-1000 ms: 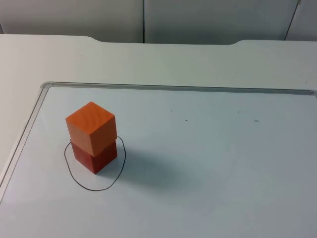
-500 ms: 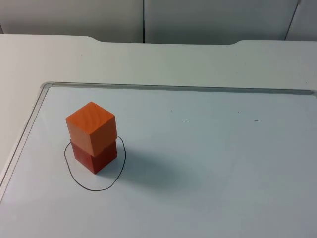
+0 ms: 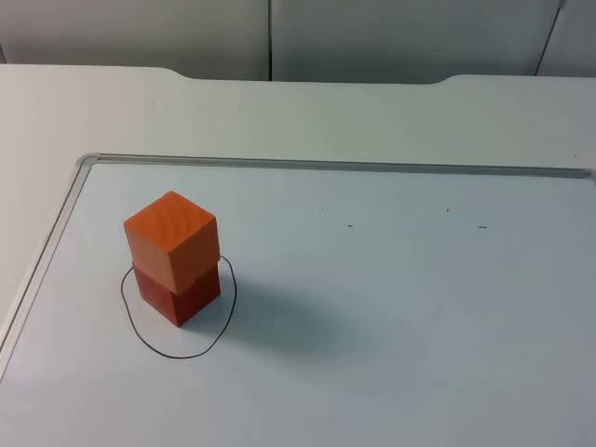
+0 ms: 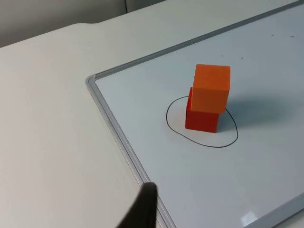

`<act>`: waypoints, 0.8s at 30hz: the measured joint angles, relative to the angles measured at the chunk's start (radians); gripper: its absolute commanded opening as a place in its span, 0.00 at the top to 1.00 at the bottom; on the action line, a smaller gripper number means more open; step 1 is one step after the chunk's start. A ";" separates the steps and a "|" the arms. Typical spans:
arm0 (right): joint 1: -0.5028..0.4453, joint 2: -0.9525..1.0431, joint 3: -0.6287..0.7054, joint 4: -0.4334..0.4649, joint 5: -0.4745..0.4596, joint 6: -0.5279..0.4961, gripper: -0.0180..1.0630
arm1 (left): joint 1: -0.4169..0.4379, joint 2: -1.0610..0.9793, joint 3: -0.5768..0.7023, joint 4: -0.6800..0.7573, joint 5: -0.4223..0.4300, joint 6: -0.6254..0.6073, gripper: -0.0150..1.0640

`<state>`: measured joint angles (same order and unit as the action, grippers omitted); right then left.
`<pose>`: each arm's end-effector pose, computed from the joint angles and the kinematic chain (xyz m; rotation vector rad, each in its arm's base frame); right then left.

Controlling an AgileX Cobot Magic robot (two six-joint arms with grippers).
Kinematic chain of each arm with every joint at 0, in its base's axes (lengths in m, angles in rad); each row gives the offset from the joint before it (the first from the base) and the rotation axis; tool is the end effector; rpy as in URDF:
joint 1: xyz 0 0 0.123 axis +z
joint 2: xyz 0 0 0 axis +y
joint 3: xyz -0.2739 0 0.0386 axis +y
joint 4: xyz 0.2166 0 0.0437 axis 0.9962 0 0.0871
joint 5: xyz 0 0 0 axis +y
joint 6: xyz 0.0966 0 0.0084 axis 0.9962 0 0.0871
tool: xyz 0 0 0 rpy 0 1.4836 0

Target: Pick up one cube with the left hand and another cube with the right hand. First place the cube in the right hand at the target position, then stack the cube in the left hand on top.

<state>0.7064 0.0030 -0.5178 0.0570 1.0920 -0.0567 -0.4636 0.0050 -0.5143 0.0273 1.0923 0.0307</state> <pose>-0.0194 -0.0101 0.2615 -0.7832 1.9407 0.4666 -0.0174 0.0113 0.2606 0.5056 2.0120 -0.2334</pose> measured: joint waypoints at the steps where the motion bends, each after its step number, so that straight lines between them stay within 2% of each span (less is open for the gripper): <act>1: 0.000 0.000 0.000 0.000 0.000 0.000 0.22 | 0.000 0.000 0.000 0.002 0.000 -0.004 0.04; 2: 0.000 0.000 0.000 0.000 0.000 0.000 0.19 | 0.000 0.000 0.000 0.002 0.000 -0.006 0.01; 6: 0.000 0.000 0.000 0.000 0.000 0.000 0.05 | 0.000 0.000 0.000 0.006 0.000 -0.009 0.01; 8: 0.000 0.000 0.000 0.000 0.000 0.000 0.02 | 0.000 0.000 0.000 0.006 0.000 -0.009 0.01; 24: 0.000 0.000 0.000 0.000 0.000 0.002 0.01 | 0.000 0.000 0.000 0.008 0.000 -0.011 0.01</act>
<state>0.7064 0.0030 -0.5178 0.0570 1.0920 -0.0547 -0.4636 0.0050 -0.5143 0.0354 1.0923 0.0195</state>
